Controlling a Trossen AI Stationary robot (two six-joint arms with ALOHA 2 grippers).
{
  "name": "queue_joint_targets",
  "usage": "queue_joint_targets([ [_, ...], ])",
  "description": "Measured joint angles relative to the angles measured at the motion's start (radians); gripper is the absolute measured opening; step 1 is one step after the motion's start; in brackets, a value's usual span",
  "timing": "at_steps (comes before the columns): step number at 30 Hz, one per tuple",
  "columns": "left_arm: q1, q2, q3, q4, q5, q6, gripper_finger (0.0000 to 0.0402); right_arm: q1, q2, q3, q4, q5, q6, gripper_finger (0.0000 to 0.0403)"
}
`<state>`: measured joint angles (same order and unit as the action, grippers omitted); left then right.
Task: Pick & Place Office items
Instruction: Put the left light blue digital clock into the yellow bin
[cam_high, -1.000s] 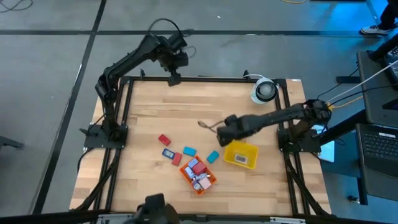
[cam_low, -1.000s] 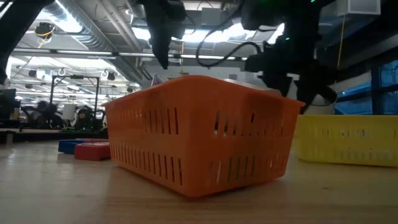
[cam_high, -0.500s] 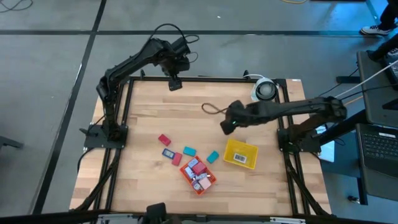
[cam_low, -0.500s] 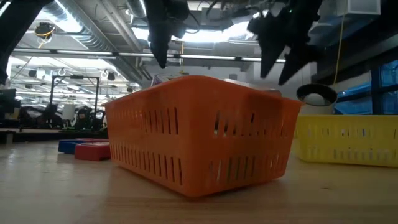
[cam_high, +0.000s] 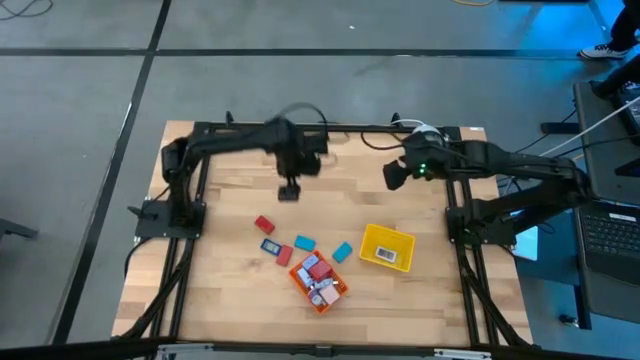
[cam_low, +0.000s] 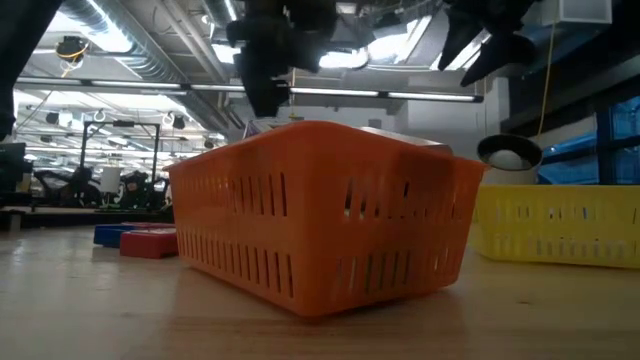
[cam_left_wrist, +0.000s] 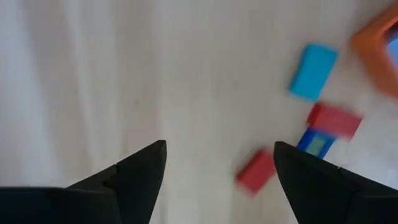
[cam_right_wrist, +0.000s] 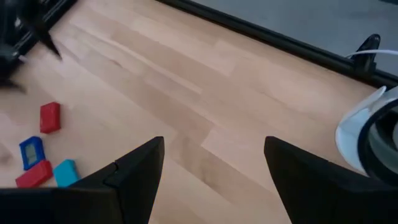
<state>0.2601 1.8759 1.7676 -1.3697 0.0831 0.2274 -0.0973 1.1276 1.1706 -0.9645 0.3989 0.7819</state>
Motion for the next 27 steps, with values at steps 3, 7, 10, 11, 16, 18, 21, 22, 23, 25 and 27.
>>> queue_joint_targets([
  [3,-0.112,0.000,-0.079,0.176,0.019,-0.040,0.0292,-0.019,-0.024,0.000,-0.023,-0.032,-0.030,0.0284],
  [7,-0.247,0.004,-0.169,0.286,-0.021,-0.048,0.0292,-0.038,-0.041,0.000,-0.086,-0.051,-0.048,0.0284],
  [10,-0.319,0.005,-0.210,0.347,-0.030,-0.070,0.0292,-0.049,-0.045,0.000,-0.091,-0.077,-0.078,0.0284],
  [11,-0.341,0.005,-0.222,0.369,-0.037,-0.076,0.0292,-0.053,-0.044,0.000,-0.090,-0.086,-0.086,0.0284],
  [16,-0.394,0.014,-0.296,0.476,-0.058,-0.098,0.0292,-0.057,-0.040,0.000,-0.066,-0.127,-0.090,0.0284],
  [18,-0.388,0.036,-0.318,0.488,-0.068,-0.115,0.0292,-0.057,-0.040,0.000,-0.057,-0.130,-0.080,0.0284],
  [21,-0.372,0.065,-0.356,0.499,-0.078,-0.118,0.0292,-0.057,-0.040,0.000,-0.056,-0.130,-0.049,0.0284],
  [22,-0.366,0.069,-0.368,0.518,-0.071,-0.119,0.0292,-0.057,-0.040,0.000,-0.056,-0.130,-0.035,0.0284],
  [23,-0.358,0.073,-0.374,0.541,-0.056,-0.121,0.0292,-0.057,-0.040,0.000,-0.054,-0.130,-0.024,0.0284],
  [25,-0.349,0.076,-0.391,0.563,-0.046,-0.122,0.0292,-0.056,-0.040,0.000,-0.053,-0.131,0.002,0.0284],
  [27,-0.347,0.076,-0.406,0.575,-0.058,-0.122,0.0292,-0.056,-0.040,0.000,-0.053,-0.130,0.018,0.0284],
])
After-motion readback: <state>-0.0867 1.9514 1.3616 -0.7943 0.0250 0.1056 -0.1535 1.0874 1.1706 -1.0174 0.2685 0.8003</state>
